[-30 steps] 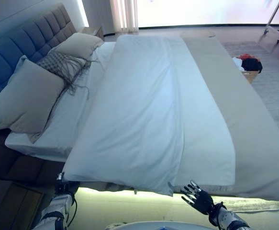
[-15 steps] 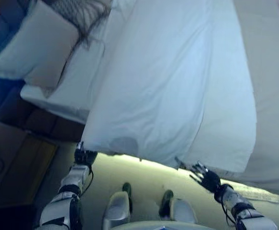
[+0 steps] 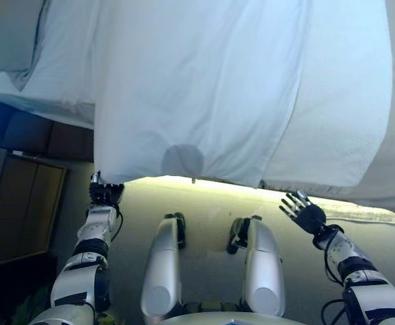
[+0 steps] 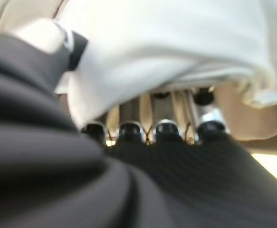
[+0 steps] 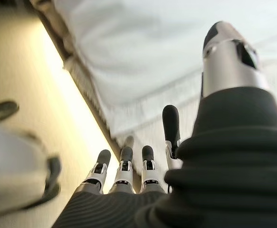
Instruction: Make the bed neatly
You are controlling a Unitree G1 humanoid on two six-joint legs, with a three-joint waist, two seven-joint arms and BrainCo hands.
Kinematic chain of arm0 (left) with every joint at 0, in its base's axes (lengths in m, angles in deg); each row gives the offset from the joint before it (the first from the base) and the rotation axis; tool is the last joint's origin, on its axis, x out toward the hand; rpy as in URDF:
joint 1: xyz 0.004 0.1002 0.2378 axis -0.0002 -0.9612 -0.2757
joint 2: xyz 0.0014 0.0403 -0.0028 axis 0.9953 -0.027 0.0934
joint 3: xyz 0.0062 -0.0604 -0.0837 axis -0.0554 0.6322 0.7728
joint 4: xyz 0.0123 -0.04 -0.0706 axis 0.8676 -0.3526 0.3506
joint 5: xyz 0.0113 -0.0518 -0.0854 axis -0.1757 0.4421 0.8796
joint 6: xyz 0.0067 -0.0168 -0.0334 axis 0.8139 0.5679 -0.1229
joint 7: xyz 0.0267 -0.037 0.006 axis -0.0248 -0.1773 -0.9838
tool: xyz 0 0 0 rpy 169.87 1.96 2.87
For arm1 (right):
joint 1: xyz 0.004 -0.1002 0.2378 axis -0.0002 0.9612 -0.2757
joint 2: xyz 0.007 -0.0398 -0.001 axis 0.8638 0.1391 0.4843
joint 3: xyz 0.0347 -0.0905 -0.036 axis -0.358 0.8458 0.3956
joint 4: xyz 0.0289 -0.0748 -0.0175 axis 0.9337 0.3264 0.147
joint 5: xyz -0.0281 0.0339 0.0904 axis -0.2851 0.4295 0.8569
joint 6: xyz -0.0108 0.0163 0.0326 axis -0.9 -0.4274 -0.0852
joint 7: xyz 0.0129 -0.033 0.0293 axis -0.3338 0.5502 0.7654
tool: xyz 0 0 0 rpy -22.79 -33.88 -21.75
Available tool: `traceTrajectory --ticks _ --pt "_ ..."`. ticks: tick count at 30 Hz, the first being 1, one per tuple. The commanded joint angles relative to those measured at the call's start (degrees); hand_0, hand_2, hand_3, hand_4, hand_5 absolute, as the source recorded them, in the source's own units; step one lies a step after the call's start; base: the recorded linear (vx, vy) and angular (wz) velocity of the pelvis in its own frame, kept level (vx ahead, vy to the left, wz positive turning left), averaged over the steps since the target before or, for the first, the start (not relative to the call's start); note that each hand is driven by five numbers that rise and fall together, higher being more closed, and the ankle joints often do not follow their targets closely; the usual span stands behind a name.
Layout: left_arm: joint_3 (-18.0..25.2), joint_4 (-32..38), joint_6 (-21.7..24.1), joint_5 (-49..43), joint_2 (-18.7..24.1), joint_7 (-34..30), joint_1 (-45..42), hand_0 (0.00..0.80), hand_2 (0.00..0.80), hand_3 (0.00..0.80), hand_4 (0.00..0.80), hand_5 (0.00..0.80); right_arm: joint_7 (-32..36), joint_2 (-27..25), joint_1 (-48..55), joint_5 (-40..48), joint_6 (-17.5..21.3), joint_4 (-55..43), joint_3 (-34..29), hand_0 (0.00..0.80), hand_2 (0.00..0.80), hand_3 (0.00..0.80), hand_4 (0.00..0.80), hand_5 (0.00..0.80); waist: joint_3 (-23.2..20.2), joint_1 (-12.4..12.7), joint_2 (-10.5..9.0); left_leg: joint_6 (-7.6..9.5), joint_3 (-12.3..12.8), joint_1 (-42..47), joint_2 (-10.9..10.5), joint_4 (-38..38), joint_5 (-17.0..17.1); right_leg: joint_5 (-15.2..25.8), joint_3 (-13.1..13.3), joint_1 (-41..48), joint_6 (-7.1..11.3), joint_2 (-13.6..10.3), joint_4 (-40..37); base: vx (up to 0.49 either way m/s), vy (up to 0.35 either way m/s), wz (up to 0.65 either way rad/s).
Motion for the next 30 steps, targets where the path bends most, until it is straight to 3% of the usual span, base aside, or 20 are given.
traceTrajectory --ticks 1,3,4,11,17,28,30 --pt "0.28 -3.61 3.25 3.79 2.42 3.50 -12.49 0.800 0.800 0.800 0.800 0.800 1.94 0.14 1.08 2.94 0.78 0.72 -3.07 0.000 0.000 0.000 0.000 0.000 -0.82 1.78 -2.79 3.85 0.77 -2.24 0.27 3.98 -2.27 4.46 7.45 -4.15 3.91 -0.13 0.19 -0.071 -0.015 -0.11" --pt "0.24 -3.82 2.15 3.49 2.95 3.66 -12.58 0.800 0.800 0.800 0.800 0.800 2.67 -0.49 1.67 3.26 1.18 0.43 -3.46 0.000 0.000 0.000 0.000 0.000 -1.11 1.78 -2.84 3.91 0.23 -4.53 0.61 6.34 -2.81 3.67 7.86 -6.25 3.82 0.26 2.46 -0.068 -0.029 -0.04" --pt "0.28 -4.05 0.69 2.82 3.27 3.48 -12.67 0.000 0.000 0.000 0.000 0.000 2.94 -0.80 1.82 3.47 1.44 0.22 -3.62 0.000 0.000 0.000 0.000 0.000 -1.21 1.80 -2.90 3.91 -0.05 -5.58 0.72 7.51 -3.04 3.23 8.00 -7.09 3.72 0.47 3.55 -0.056 -0.031 -0.02" --pt "0.15 -6.21 -2.70 0.72 3.52 3.90 -14.41 0.000 0.000 0.000 0.000 0.000 3.07 -2.03 1.00 3.95 0.87 -1.82 -4.73 0.000 0.000 0.000 0.000 0.000 -2.52 2.12 -2.93 3.84 -1.04 -8.87 0.99 12.27 -4.24 1.41 8.07 -9.90 3.39 0.73 8.11 -0.026 -0.018 0.01" --pt "2.22 -9.87 -5.47 -2.08 3.32 2.46 -18.35 0.000 0.000 0.000 0.000 0.000 3.99 -1.00 2.52 2.88 0.82 -2.26 -5.94 0.000 0.000 0.000 0.000 0.000 -3.62 2.57 -2.72 3.30 -0.95 -7.21 0.99 12.34 -4.49 1.43 7.82 -8.20 3.77 0.10 7.68 0.043 -0.027 0.07" --pt "4.79 -9.57 -6.79 -6.48 2.80 -2.81 -23.64 0.000 0.000 0.000 0.000 0.000 3.53 1.57 6.75 1.61 1.28 -3.67 -8.26 0.000 0.000 0.000 0.000 0.000 -5.87 3.22 -3.20 1.93 0.16 -0.30 1.24 4.54 -1.85 4.44 6.60 -1.90 5.35 -0.61 0.81 0.045 -0.034 0.04" --pt "3.98 -8.12 -4.39 -10.87 2.71 -4.21 -23.43 0.000 0.000 0.000 0.000 0.000 3.73 2.72 7.45 1.23 1.31 -3.55 -8.27 0.000 0.000 0.000 0.000 0.000 -6.62 3.49 -3.47 1.93 0.98 2.35 0.95 -0.40 1.02 7.24 5.42 0.62 5.28 -1.01 -3.24 0.006 -0.100 0.10"
